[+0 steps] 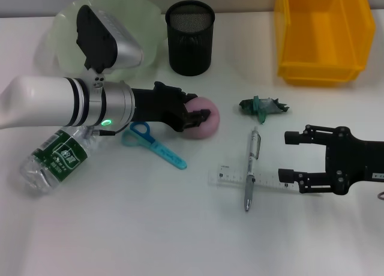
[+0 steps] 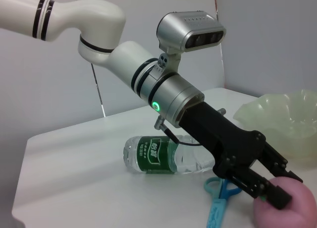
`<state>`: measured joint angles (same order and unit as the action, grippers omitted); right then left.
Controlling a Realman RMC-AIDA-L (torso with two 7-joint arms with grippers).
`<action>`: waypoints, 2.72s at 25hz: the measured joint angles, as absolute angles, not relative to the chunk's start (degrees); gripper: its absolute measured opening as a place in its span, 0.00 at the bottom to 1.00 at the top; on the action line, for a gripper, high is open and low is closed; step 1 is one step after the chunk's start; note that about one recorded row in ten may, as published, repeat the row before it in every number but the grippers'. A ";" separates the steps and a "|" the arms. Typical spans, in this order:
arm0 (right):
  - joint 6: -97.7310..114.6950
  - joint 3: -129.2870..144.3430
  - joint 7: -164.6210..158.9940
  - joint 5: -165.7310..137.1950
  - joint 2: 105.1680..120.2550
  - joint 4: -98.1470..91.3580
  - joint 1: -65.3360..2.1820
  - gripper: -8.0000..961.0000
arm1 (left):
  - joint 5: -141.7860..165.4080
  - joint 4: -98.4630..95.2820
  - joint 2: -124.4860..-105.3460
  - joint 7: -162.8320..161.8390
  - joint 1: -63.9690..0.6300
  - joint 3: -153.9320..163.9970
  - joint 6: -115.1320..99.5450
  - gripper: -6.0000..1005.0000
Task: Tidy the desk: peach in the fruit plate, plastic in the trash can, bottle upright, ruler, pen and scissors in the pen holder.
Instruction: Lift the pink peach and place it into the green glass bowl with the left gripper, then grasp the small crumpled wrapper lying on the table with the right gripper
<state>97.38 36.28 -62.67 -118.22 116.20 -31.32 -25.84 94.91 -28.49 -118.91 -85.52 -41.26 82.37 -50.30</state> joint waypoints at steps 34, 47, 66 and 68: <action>97.69 36.39 -62.66 -118.30 116.28 -31.47 -25.47 0.78 | 40.01 -17.75 -119.15 -46.32 -39.66 68.80 -36.48 0.24; 98.20 29.54 -63.69 -117.65 116.11 -32.33 -25.20 0.77 | 42.17 -21.09 -117.73 -64.12 -30.42 74.70 -66.15 0.72; 97.17 34.76 -96.66 -129.21 112.27 -48.68 -41.31 0.76 | 71.79 -23.20 -114.96 -66.36 -21.86 76.51 -89.79 0.81; 95.10 37.56 -97.63 -133.05 112.66 -48.76 -43.59 0.76 | 71.79 -23.20 -114.96 -66.36 -21.86 76.51 -89.79 0.81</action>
